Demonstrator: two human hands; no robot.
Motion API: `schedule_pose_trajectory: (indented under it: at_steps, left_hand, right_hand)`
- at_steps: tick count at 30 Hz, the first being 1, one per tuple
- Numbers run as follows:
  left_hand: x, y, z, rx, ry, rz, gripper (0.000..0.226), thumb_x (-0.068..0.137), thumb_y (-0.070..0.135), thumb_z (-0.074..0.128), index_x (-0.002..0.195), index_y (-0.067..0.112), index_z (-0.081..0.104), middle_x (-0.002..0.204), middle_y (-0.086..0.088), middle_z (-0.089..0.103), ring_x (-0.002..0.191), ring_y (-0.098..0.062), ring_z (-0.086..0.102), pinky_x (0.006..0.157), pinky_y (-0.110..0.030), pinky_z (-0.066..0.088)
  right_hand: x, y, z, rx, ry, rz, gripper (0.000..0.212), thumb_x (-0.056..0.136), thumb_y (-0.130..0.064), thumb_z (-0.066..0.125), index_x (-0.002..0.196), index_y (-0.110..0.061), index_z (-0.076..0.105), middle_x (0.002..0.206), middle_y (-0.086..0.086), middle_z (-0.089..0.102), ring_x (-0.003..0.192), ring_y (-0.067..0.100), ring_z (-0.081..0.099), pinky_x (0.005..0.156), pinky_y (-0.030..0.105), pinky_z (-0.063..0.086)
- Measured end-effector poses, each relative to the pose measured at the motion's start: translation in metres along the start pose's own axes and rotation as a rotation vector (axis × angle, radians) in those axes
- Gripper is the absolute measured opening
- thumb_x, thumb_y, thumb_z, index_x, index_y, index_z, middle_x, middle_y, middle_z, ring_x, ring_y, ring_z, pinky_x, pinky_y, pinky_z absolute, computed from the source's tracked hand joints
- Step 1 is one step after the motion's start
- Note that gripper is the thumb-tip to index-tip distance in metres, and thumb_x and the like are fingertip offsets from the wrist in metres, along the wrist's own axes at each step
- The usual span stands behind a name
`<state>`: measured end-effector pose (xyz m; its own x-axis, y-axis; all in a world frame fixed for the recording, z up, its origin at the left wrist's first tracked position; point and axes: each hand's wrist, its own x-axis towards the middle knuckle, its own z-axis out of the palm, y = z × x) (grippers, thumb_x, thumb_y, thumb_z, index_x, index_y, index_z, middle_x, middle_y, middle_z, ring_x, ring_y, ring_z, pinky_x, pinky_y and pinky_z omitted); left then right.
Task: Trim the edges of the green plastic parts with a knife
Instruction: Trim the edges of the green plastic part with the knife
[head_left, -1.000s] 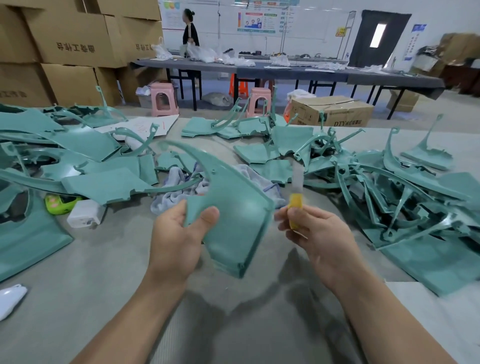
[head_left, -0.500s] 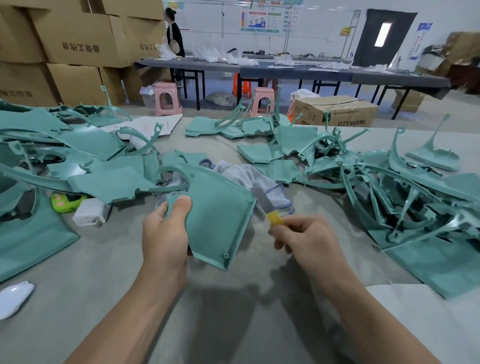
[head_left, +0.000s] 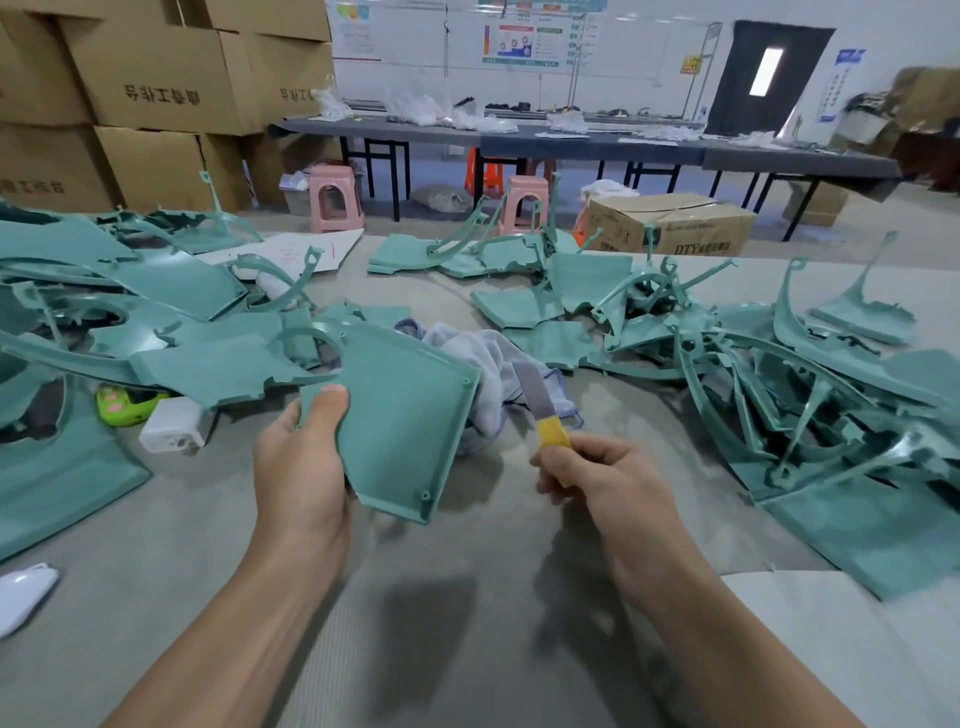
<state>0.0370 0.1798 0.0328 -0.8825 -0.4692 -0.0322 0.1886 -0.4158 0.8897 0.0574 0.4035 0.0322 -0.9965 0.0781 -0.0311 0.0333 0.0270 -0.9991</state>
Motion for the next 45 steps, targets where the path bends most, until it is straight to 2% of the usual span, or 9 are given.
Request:
schedule_pose_trajectory:
  at_steps: [5, 9, 17, 22, 26, 29, 34, 39, 45]
  left_hand:
    - [-0.013, -0.009, 0.003, 0.158, -0.202, 0.086, 0.016, 0.090, 0.028, 0.069, 0.104, 0.024, 0.076, 0.105, -0.002, 0.078, 0.095, -0.022, 0.075, 0.074, -0.035, 0.060]
    - [-0.021, -0.009, 0.004, 0.206, -0.518, -0.092, 0.032, 0.074, 0.028, 0.071, 0.102, 0.012, 0.077, 0.103, -0.015, 0.076, 0.085, -0.031, 0.074, 0.068, -0.039, 0.062]
    - [-0.016, -0.007, 0.000, 0.175, -0.533, -0.275, 0.030, 0.069, 0.025, 0.076, 0.099, 0.018, 0.081, 0.109, -0.016, 0.076, 0.096, -0.029, 0.075, 0.072, -0.037, 0.061]
    - [-0.019, -0.009, 0.007, 0.056, -0.207, 0.014, 0.045, 0.079, 0.016, 0.077, 0.123, 0.023, 0.071, 0.116, 0.002, 0.076, 0.101, -0.018, 0.074, 0.077, -0.031, 0.061]
    - [-0.005, 0.003, 0.006, -0.182, 0.128, -0.020, 0.022, 0.085, 0.013, 0.074, 0.107, 0.015, 0.073, 0.103, 0.003, 0.078, 0.092, -0.018, 0.076, 0.068, -0.034, 0.061]
    - [0.000, 0.006, 0.004, -0.249, 0.110, -0.111, 0.018, 0.088, 0.008, 0.070, 0.106, 0.011, 0.073, 0.104, -0.003, 0.078, 0.092, -0.021, 0.076, 0.067, -0.035, 0.062]
    - [-0.003, 0.007, 0.008, -0.251, 0.079, -0.139, 0.027, 0.090, 0.008, 0.069, 0.116, 0.010, 0.071, 0.109, -0.003, 0.077, 0.097, -0.020, 0.075, 0.068, -0.031, 0.061]
    - [-0.002, 0.008, 0.008, -0.269, 0.060, -0.165, 0.030, 0.091, 0.008, 0.068, 0.120, 0.007, 0.070, 0.111, -0.006, 0.076, 0.100, -0.021, 0.074, 0.069, -0.031, 0.062]
    - [-0.003, 0.006, 0.008, -0.237, 0.082, -0.113, 0.022, 0.089, 0.006, 0.070, 0.111, 0.011, 0.072, 0.105, -0.002, 0.078, 0.091, -0.018, 0.076, 0.063, -0.029, 0.060]
  right_hand:
    - [-0.015, -0.012, 0.022, 0.339, -0.305, 0.170, 0.020, 0.082, -0.003, 0.070, 0.064, -0.009, 0.077, 0.093, 0.013, 0.074, 0.089, 0.019, 0.069, 0.093, 0.037, 0.059]
    - [-0.007, -0.012, 0.014, 0.381, -0.077, 0.155, 0.032, 0.091, 0.002, 0.065, 0.064, -0.010, 0.077, 0.081, 0.009, 0.076, 0.074, 0.016, 0.071, 0.084, 0.035, 0.058]
    - [-0.001, -0.008, 0.000, 0.052, -0.286, -0.072, 0.031, 0.091, 0.006, 0.064, 0.072, -0.013, 0.080, 0.079, 0.007, 0.073, 0.078, 0.013, 0.066, 0.075, 0.023, 0.054]
    - [0.001, -0.003, 0.003, 0.150, 0.012, -0.078, 0.024, 0.088, -0.005, 0.072, 0.072, -0.020, 0.081, 0.079, 0.006, 0.073, 0.077, 0.013, 0.061, 0.079, 0.027, 0.049]
    - [-0.005, -0.005, 0.006, -0.035, -0.292, -0.140, 0.013, 0.080, -0.019, 0.070, 0.070, -0.017, 0.078, 0.065, 0.005, 0.067, 0.066, 0.013, 0.057, 0.067, 0.023, 0.046]
    - [-0.004, 0.005, 0.016, -0.257, -0.334, -0.174, 0.017, 0.082, -0.021, 0.068, 0.066, -0.017, 0.072, 0.058, 0.003, 0.064, 0.057, 0.014, 0.052, 0.058, 0.030, 0.040]
    - [0.005, 0.016, 0.014, -0.341, 0.061, -0.187, 0.027, 0.088, -0.017, 0.071, 0.063, -0.008, 0.065, 0.044, -0.003, 0.052, 0.043, 0.005, 0.037, 0.047, 0.020, 0.031]
    - [0.002, 0.008, 0.011, -0.163, -0.176, -0.187, 0.035, 0.075, -0.035, 0.069, 0.072, 0.000, 0.068, 0.059, 0.017, 0.062, 0.057, 0.020, 0.047, 0.057, 0.036, 0.037]
    - [0.010, 0.016, 0.008, -0.205, 0.033, -0.197, 0.029, 0.089, -0.015, 0.070, 0.066, 0.001, 0.062, 0.049, 0.002, 0.050, 0.046, 0.011, 0.033, 0.047, 0.024, 0.028]
